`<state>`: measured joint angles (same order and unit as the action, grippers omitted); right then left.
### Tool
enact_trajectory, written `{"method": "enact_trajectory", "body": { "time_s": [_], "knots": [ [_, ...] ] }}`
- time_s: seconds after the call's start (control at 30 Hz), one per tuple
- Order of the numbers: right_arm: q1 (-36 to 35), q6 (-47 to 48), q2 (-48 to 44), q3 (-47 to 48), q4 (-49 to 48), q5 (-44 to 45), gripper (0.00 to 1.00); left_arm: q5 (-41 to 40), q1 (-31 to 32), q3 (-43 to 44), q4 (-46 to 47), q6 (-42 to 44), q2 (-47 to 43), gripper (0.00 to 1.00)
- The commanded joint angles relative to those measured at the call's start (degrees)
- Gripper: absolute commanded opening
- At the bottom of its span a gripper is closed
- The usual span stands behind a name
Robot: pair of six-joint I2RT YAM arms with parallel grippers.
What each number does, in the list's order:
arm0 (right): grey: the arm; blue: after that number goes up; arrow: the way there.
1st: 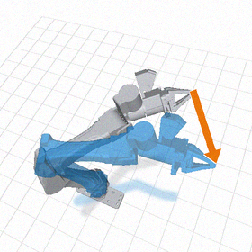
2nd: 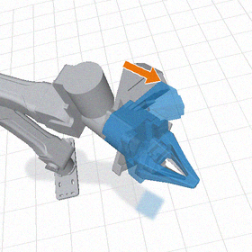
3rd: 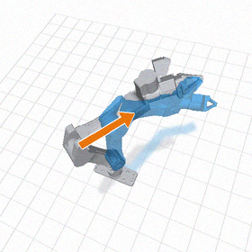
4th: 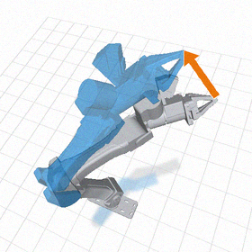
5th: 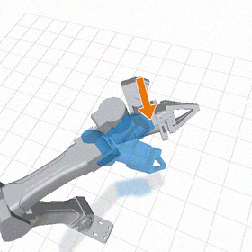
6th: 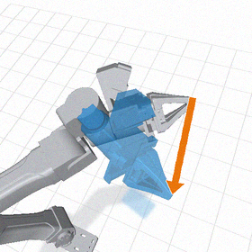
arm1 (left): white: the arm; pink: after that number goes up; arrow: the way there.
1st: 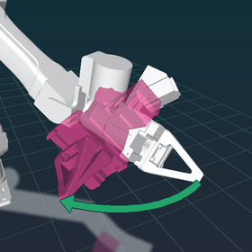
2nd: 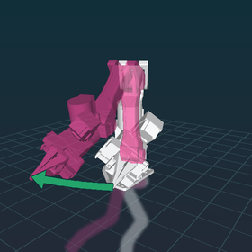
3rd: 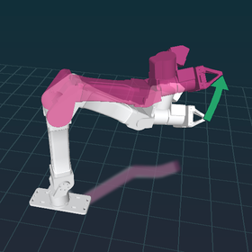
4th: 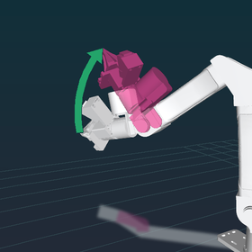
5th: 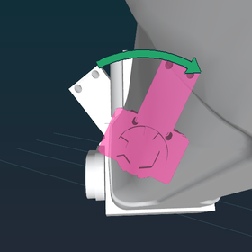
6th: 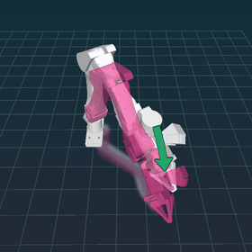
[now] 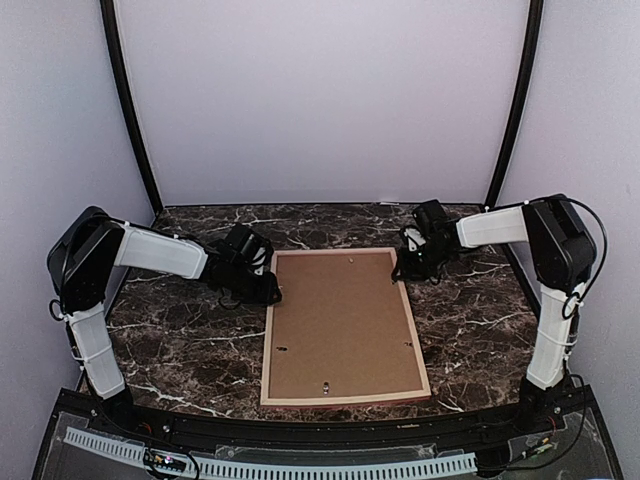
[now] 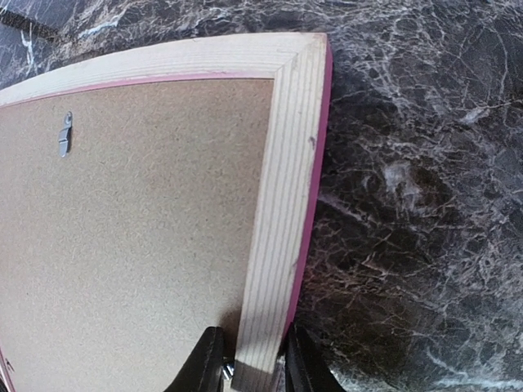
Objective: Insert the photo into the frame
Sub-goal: Press the fastener onto the backboard.
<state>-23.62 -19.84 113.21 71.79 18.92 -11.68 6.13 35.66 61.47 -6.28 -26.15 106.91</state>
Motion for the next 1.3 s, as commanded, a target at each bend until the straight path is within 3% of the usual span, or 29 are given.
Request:
{"method": "enact_trajectory", "body": {
  "time_s": [0.0,0.37,0.87,1.1,1.27],
  "knots": [
    [-0.5,2.7,4.3,-1.0,5.3,3.2,0.23,0.6,1.1,0.1,-2.7,0.3,0.5,0.36],
    [-0.3,8.4,4.5,0.6,9.0,0.8,0.22,0.3,1.1,-0.2,-2.3,-0.2,0.5,0.37],
    [0.8,6.9,2.9,3.9,9.3,-1.5,0.51,-2.3,1.5,-0.8,-0.8,-2.8,0.2,0.41],
    [0.8,4.7,-2.0,-0.4,6.5,-3.9,0.64,-2.6,1.8,-1.3,0.4,-3.8,0.1,0.41],
    [0.4,2.5,-6.2,-6.3,4.0,-4.0,0.65,-2.8,2.0,-1.3,0.9,-3.8,-0.1,0.42]
  ]
}}
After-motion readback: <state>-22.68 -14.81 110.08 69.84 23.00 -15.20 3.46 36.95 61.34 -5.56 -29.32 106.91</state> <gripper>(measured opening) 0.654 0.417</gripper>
